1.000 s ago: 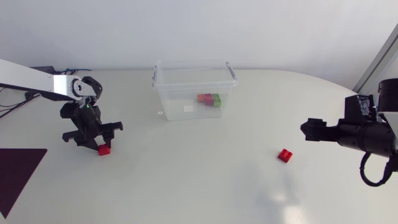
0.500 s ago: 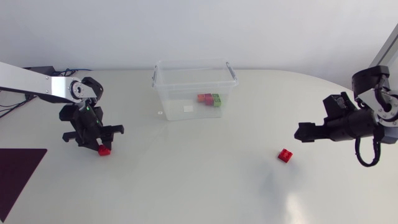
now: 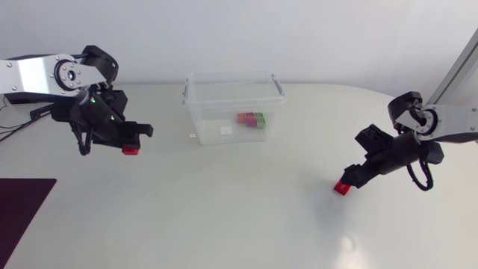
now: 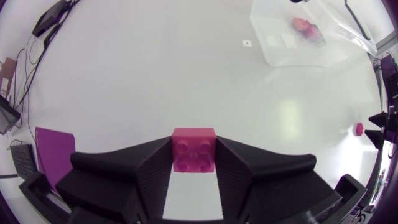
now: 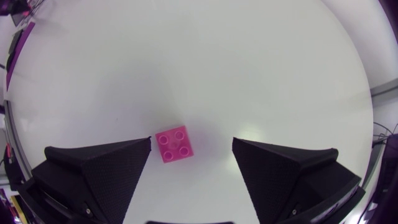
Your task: Place the duplo bricks in the container
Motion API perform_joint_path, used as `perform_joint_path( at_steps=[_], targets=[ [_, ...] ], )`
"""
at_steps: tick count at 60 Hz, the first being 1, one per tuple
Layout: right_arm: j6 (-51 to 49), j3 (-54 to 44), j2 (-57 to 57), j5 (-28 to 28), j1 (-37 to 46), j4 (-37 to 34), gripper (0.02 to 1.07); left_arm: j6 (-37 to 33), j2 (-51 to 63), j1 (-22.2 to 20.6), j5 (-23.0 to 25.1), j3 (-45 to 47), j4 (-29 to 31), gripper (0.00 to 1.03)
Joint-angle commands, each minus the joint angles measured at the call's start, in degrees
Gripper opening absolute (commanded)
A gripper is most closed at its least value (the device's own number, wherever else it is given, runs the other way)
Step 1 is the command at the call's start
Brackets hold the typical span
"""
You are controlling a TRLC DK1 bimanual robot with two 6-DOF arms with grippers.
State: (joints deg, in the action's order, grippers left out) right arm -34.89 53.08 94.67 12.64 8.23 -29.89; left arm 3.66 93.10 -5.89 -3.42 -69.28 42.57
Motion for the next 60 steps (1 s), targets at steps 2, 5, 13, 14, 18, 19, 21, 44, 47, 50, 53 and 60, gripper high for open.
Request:
perform_joint_path(
  at_steps=[2,5,13,14,18,19,21,44,47,50,53,60],
  targets=[
    [-6.85,1.5,2.01,0.8,0.03,-2.01,0.94,-3.49,-2.04,-1.58,0.52,-3.23,1.38,0.16],
    [-8.61,1.24,2.62,0.89,-0.06,-2.19,0.91,-4.8,-3.01,-2.37,1.05,-4.03,1.38,0.16],
    [-11.25,0.97,3.94,1.15,-0.14,-2.28,0.84,-6.65,-4.51,-4.13,2.89,-6.93,1.12,0.16],
    [-11.34,1.06,4.29,1.15,-0.14,-2.37,0.84,-6.65,-4.59,-4.39,3.07,-7.45,1.12,0.16],
    [-11.78,0.89,4.99,1.24,-0.23,-2.45,0.84,-6.56,-4.59,-5.18,4.12,-9.3,1.03,0.16],
    [-11.95,0.8,5.26,1.24,-0.23,-2.45,0.83,-6.56,-4.59,-5.45,4.21,-9.83,1.03,0.16],
    [-12.04,0.89,5.87,1.33,-0.23,-2.28,0.75,-6.47,-4.59,-5.89,4.39,-10.62,0.68,0.16],
    [-11.69,-1.75,3.68,1.77,-3.04,1.32,0.27,-4.8,3.4,-9.58,7.55,-17.65,-11.8,0.16],
    [-10.9,-1.75,1.39,1.77,-3.75,0.53,0.27,-4.63,5.6,-9.84,7.46,-18.53,-14.97,0.17],
    [-10.02,-1.49,-0.63,1.86,-4.45,-0.43,0.27,-4.19,7.8,-9.84,7.55,-20.11,-16.99,0.17],
    [-9.14,-1.05,-2.48,1.95,-5.42,-1.22,0.27,-3.84,10.52,-9.93,7.99,-22.57,-17.43,0.17],
    [-6.5,1.32,-6.61,2.3,-8.32,-4.39,0.27,-3.75,16.68,-10.02,9.05,-28.72,-17.87,0.17]
  ],
)
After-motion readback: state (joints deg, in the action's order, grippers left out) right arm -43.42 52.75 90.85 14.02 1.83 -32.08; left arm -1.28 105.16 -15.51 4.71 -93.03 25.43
